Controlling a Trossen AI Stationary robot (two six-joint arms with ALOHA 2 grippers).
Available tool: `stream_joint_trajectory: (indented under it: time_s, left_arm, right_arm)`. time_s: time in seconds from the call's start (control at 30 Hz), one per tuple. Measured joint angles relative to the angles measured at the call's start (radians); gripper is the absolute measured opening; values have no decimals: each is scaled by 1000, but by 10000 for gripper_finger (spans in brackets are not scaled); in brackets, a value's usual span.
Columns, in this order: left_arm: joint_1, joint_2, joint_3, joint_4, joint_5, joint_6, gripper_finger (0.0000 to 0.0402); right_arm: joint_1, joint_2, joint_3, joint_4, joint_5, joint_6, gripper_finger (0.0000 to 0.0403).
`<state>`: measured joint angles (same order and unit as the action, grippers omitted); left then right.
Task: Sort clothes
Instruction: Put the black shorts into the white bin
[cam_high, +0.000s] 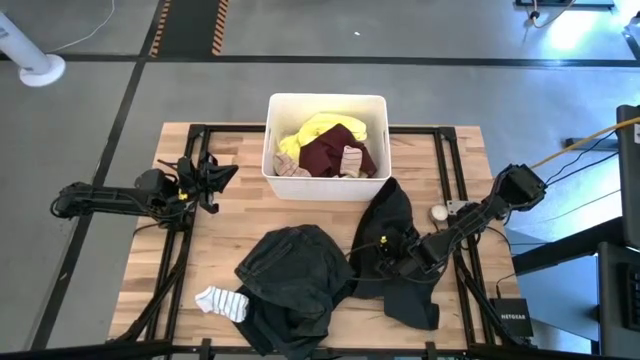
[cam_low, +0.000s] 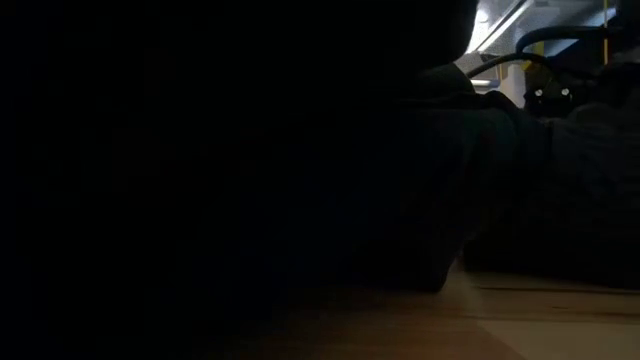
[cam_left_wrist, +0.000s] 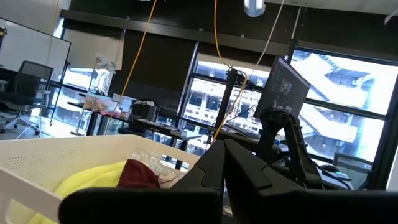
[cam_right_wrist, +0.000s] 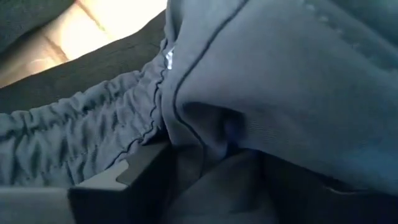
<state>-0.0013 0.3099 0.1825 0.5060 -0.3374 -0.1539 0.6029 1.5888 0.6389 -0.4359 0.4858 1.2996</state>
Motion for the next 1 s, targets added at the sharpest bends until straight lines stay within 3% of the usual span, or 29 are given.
stream_joint_trajectory:
  time_s: [0.2, 0.4, 0.63, 0.73, 1.0]
  left_arm:
    - [0, 0, 0, 0, 0, 0, 4]
    - [0, 0, 0, 0, 0, 0, 4]
    - [0, 0, 0, 0, 0, 3, 4]
    - [0, 0, 0, 0, 0, 4, 4]
    - [0, 0, 0, 1, 0, 4, 4]
  right_arm:
    - [0, 19, -23, 24, 5, -20, 185]
    - [-2, 25, -30, 75, 28, -97, 37]
    - [5, 16, -31, 240, -9, -209, 33]
    - [32, -6, -2, 205, -7, -238, 32]
    - [93, -131, 194, -23, 192, -324, 32]
